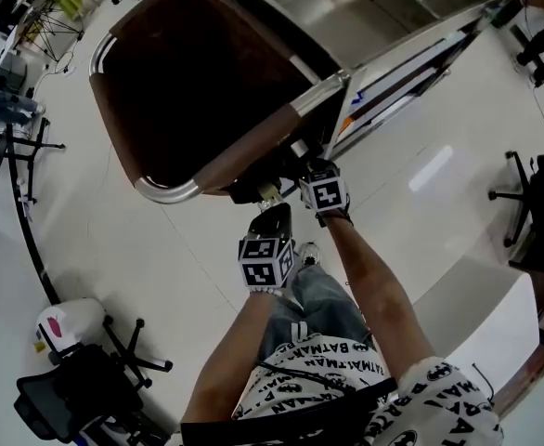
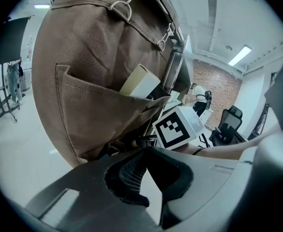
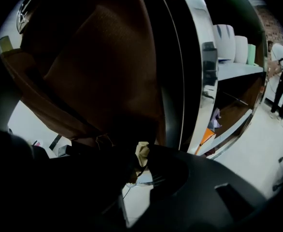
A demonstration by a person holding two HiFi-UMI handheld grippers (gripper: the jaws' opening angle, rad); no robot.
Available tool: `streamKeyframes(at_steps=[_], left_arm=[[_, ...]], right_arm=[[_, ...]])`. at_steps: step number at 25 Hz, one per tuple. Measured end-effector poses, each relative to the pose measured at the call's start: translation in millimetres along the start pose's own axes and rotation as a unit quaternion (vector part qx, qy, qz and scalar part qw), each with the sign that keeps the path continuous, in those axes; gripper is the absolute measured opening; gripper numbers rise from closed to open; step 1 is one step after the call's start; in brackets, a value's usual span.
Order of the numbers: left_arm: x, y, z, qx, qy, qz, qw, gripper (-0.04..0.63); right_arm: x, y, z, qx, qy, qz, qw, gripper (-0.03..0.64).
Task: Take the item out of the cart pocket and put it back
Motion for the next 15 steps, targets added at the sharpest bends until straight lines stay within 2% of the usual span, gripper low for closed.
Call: streamKeyframes(at_steps=[4,11,15], left_arm=[[-8,-4,-1,0.001,-0.006,0.003,1.0000,0.002],[-8,-16,1,-0.001,-0.007,-0.004,1.0000,0.002],[-10,-33,2,-0.003,-0.009,-0.013,0.9999,0.002]], right_arm=[[4,2,4,0.008,-0.016,-0.007,1.000,0.081],[4,0,2,-0.004,-0.018,0.003,1.000,0.089],[7,-10,10,-0.004,-0.015,-0.003,1.000,0.184]])
Point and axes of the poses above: the fingertips, and each gripper's own axes: y forward along the fingers, z to its left, x out of its top, the point moved 2 cm from there along -y, backward along the fingers, and after that the axes turned 5 degrees about y, right-handed, at the moved point
